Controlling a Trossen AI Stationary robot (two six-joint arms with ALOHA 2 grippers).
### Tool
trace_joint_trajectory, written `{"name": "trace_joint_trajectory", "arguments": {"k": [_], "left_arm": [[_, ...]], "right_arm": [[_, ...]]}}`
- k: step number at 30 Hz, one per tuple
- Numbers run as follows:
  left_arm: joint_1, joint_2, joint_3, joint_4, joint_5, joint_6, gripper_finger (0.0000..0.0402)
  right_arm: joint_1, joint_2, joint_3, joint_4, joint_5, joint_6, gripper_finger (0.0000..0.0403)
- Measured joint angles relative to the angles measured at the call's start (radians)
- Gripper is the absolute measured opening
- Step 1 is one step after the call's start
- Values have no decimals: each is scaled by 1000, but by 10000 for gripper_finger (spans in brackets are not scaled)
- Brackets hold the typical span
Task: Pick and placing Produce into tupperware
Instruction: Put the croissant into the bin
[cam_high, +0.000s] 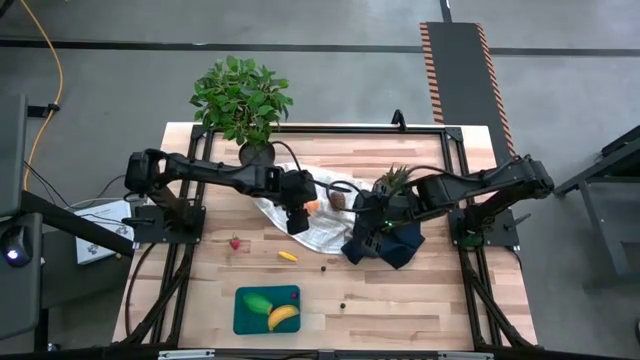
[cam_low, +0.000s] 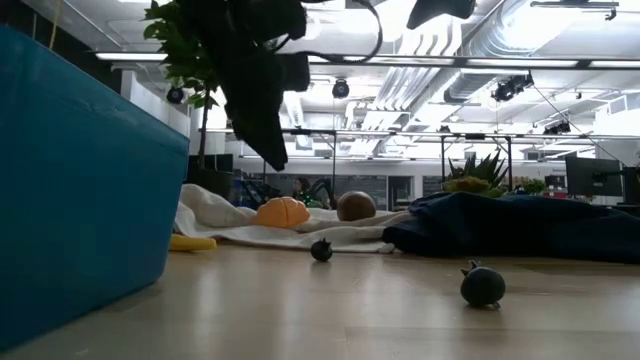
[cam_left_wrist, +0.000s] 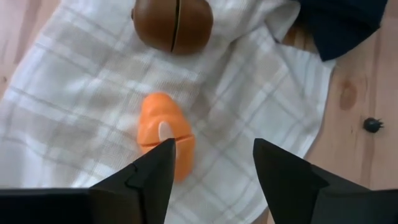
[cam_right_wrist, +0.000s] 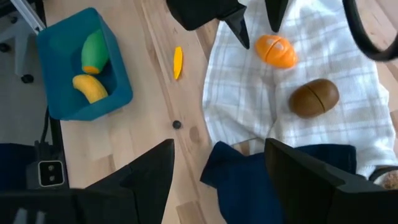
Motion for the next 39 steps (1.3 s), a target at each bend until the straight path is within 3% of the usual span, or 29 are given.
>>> {"name": "trace_joint_trajectory", "arguments": {"k": [21, 39], "left_arm": [[8, 67, 1, 1, -68, 60, 326], [7, 157, 1, 39, -123, 66, 316]], "right_arm": [[15, 0, 0, 2, 2, 60, 241], [38, 0, 0, 26, 37, 94, 241]]}}
